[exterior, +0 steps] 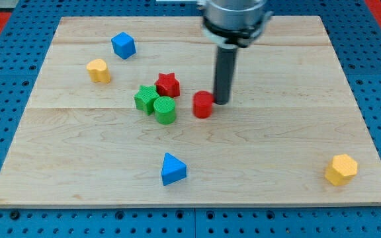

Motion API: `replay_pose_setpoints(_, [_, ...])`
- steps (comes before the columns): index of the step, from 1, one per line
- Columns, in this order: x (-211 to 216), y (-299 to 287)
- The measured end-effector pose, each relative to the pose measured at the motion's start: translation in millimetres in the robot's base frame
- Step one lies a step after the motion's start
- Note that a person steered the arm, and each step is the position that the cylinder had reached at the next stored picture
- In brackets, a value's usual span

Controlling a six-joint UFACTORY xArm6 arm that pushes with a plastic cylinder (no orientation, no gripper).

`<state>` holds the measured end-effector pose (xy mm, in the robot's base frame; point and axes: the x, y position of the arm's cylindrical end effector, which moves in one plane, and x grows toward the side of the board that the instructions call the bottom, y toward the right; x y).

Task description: Slide the red circle along with green circle towards the bottom left

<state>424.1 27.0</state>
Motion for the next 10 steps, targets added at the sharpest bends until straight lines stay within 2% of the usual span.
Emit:
replay_pose_setpoints(1, [3.4,-32.2])
replay_pose_setpoints(2, [32.4,4.5])
replay_pose_setpoints(3, [39.9,1.2])
replay_pose_setpoints(5, [20.7,-19.6])
replay_pose_setpoints(7, [20.2,-99.8])
replay_pose_setpoints(10, [61.4,-135.3])
